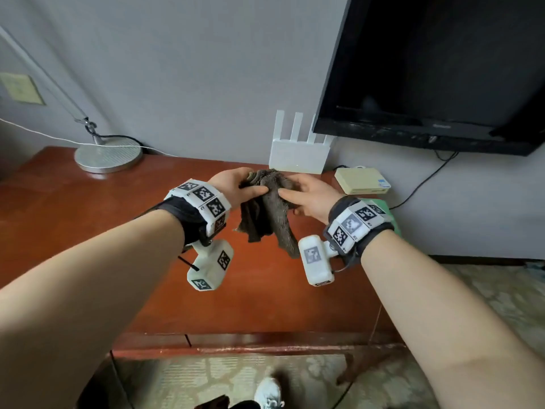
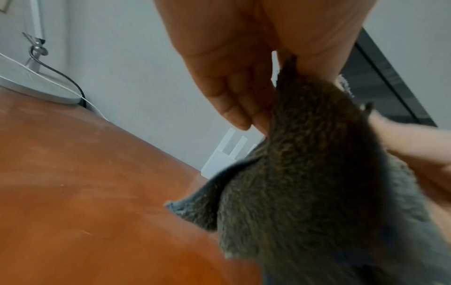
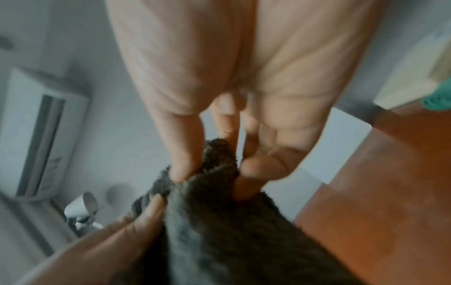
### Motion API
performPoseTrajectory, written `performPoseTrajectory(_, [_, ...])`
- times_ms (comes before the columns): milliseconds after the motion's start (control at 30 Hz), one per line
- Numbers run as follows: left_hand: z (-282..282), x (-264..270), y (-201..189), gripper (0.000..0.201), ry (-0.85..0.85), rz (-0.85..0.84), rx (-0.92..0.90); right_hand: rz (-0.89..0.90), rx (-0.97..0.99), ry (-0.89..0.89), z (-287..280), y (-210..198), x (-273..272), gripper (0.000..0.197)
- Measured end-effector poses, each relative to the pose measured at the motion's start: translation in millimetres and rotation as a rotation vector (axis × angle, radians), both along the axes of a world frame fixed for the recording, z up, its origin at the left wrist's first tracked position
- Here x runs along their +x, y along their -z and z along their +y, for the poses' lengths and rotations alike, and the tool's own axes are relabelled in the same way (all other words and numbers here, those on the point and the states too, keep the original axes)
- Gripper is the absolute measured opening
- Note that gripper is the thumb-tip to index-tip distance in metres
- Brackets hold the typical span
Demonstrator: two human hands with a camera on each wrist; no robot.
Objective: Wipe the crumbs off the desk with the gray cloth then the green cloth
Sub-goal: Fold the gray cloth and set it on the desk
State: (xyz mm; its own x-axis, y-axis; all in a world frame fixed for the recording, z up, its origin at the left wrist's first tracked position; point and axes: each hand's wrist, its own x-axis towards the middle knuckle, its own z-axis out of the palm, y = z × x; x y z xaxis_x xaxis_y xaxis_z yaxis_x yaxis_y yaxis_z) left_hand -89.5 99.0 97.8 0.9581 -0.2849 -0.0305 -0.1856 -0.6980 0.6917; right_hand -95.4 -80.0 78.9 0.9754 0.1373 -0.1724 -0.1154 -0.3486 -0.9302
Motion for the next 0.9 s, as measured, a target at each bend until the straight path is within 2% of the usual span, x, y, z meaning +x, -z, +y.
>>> performPoseTrajectory(100, [1.8, -15.2, -12.5, 0.031, 0.057, 0.051, 0.009, -0.167, -0.25, -0.008, -15.0, -11.9, -21.4, 0.03])
performPoseTrajectory(233, [-0.3, -24.3, -22.4, 0.023, 0.053, 0.099, -0.004, -0.19, -0.214, -0.008, -32.8, -20.6, -42.2, 0.045])
performPoseTrajectory(300, [-10.2, -28.7, -28.9, 0.015, 0.052, 0.069, 0.012, -0.198, -0.213, 0.015, -43.5, -26.4, -47.7, 0.045])
performPoseTrajectory(433, [-41.1, -34.6, -42.6, 0.041, 0.034, 0.014, 0.063, -0.189, -0.143, 0.091, -64.0, -29.5, -48.4, 0.029])
performPoseTrajectory(567, [-76.6, -37.8, -49.2, 0.053, 0.043, -0.031, 0.104, -0.164, -0.101, 0.145, -93.0, -28.4, -52.4, 0.034])
performPoseTrajectory(667, [-105.8, -39.2, -50.9, 0.034, 0.118, -0.089, 0.15, -0.142, -0.112, 0.203, -114.9, -24.1, -56.9, 0.037])
performPoseTrajectory(767, [-134.7, -38.9, -53.1, 0.021, 0.091, -0.11, 0.109, -0.134, -0.211, 0.315, -139.7, -20.5, -56.8, 0.031])
performPoseTrajectory(800, [-143.8, -38.4, -54.0, 0.02, 0.08, -0.116, 0.107, -0.081, -0.211, 0.335, -149.5, -18.9, -57.7, 0.036])
performPoseTrajectory(900, [-166.4, -34.4, -54.3, 0.021, 0.078, -0.131, 0.12, 0.099, -0.029, 0.308, -170.5, -10.7, -61.9, 0.05])
